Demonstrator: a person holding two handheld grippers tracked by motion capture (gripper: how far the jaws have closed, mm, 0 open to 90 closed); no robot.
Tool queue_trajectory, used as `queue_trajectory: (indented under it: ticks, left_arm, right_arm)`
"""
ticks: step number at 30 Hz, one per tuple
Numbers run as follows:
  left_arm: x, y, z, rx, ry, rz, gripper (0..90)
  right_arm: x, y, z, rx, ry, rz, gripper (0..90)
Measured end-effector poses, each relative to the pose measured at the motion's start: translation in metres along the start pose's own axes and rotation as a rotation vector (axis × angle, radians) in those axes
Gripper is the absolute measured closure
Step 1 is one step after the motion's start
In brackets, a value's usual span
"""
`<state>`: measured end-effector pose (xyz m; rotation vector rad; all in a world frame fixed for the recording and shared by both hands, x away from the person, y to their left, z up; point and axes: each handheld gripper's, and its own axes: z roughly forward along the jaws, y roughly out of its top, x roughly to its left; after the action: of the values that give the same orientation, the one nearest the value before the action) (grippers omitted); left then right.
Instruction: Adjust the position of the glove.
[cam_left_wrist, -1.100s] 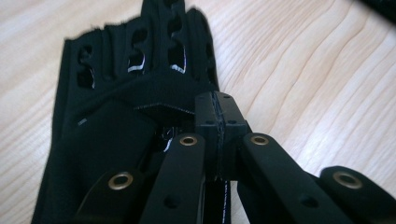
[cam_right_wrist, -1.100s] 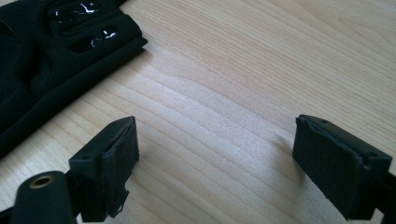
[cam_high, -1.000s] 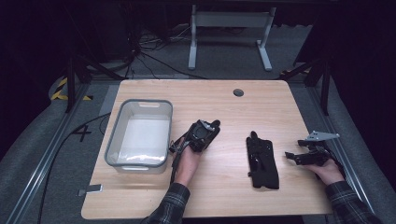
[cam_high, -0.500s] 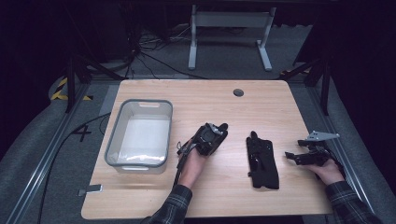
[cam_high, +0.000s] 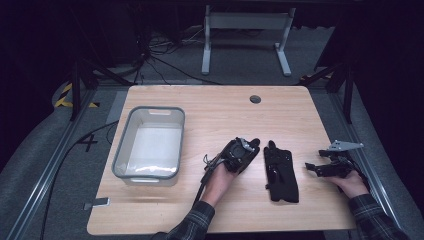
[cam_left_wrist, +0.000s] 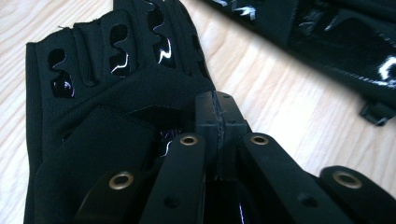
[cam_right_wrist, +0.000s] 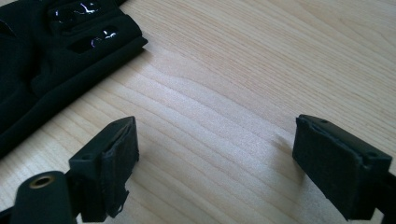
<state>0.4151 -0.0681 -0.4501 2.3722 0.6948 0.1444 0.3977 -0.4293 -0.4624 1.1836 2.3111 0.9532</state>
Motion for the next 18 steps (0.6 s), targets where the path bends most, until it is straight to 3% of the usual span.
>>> queue_trajectory:
  ticks: [5,9,12,18]
  left_arm:
    - [-0.004,0.002,0.0,-0.004,-0.004,0.012,89.4]
    - [-0.001,0.003,-0.01,-0.041,0.005,0.002,87.1]
    - [0.006,0.001,-0.025,-0.071,0.024,-0.018,88.4]
    - [0.032,-0.014,-0.043,-0.107,0.068,-0.103,89.4]
  right_arm:
    - [0.0,0.0,0.0,0.0,0.0,0.0,15.0]
    - [0.0,0.0,0.0,0.0,0.0,0.001,15.0]
    - [0.0,0.0,0.0,0.0,0.0,0.001,15.1]
    - [0.0,0.0,0.0,0.001,-0.001,0.001,15.1]
